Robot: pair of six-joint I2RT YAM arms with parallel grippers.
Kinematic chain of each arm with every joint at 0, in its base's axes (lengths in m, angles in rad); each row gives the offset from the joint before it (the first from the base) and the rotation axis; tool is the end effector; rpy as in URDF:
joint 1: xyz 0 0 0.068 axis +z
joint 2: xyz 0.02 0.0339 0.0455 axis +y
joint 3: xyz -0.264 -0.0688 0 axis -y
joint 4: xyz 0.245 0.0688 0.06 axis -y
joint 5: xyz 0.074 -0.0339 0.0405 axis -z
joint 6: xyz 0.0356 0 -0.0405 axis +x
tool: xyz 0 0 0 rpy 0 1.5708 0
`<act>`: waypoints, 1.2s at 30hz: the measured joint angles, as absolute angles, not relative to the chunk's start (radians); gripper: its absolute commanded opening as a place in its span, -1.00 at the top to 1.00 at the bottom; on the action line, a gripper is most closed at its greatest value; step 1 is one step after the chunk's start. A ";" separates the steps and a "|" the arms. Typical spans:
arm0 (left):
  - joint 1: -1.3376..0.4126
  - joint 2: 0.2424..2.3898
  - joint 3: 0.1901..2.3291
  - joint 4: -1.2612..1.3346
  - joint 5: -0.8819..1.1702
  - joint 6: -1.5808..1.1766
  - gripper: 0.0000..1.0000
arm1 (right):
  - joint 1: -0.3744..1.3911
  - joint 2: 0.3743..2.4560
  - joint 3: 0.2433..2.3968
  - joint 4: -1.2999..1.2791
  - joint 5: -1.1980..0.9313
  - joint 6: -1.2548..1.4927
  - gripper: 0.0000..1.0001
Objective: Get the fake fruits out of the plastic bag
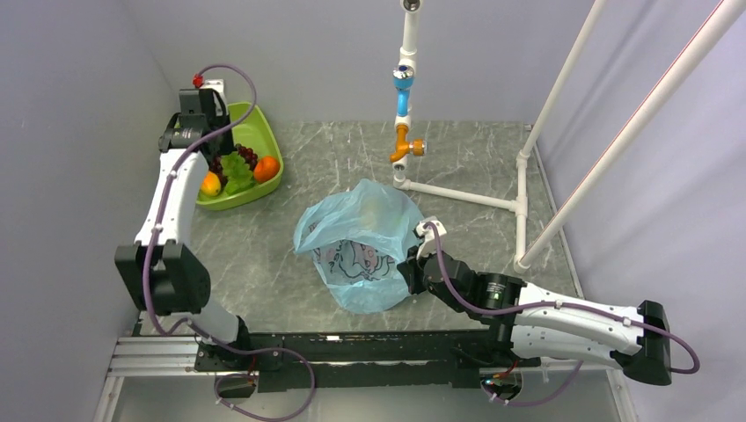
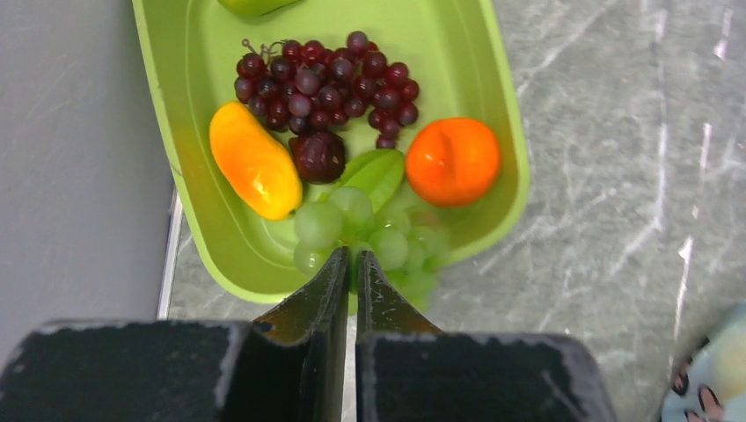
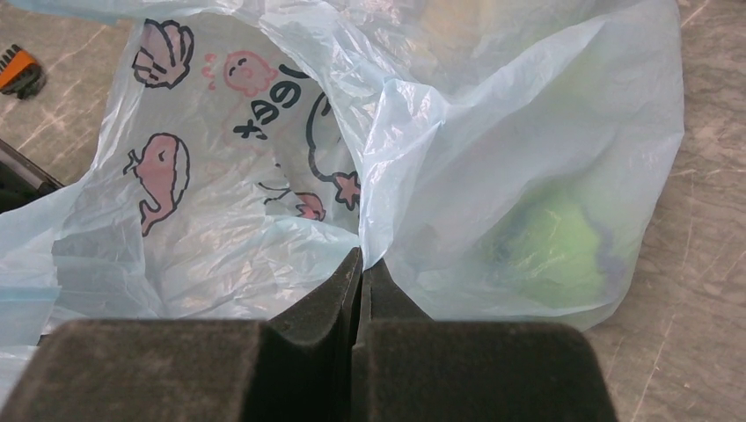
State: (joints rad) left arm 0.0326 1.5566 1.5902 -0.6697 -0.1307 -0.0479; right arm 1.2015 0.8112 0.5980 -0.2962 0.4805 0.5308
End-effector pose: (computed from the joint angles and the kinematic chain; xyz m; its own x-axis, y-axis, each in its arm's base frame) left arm 0.3467 0.0159 0.3807 -0.5865 -0.0666 -0.8072 -0.1654 0.9855 0.0388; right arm 0.0812 0.1643 0.2603 -0.4967 -0.0397 -0.8670 -0.4985 0.8308 0.2476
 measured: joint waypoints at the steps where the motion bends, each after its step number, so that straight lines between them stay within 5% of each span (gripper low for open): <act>1: 0.049 1.584 1.601 -0.664 -0.119 -0.049 0.83 | 1.201 0.817 0.601 -0.299 0.482 0.531 1.00; 17: 0.164 1.954 1.959 -0.576 0.103 -0.181 0.80 | 1.201 0.900 0.620 -0.279 0.489 0.540 1.00; 19: 0.181 1.991 1.976 -0.556 0.140 -0.216 0.46 | 1.201 0.906 0.620 -0.275 0.489 0.539 1.00; 22: 0.212 2.063 2.035 -0.534 0.184 -0.271 -0.40 | 1.201 0.906 0.620 -0.273 0.489 0.539 1.00; 25: 0.243 2.150 2.131 -0.524 0.236 -0.307 -0.74 | 1.201 0.906 0.620 -0.268 0.489 0.539 1.00; 31: 0.280 2.177 2.130 -0.535 0.312 -0.339 -0.78 | 1.201 0.903 0.620 -0.261 0.488 0.538 1.00; 36: 0.278 1.954 1.813 -0.546 0.361 -0.377 -0.73 | 1.201 0.903 0.620 -0.259 0.486 0.533 1.00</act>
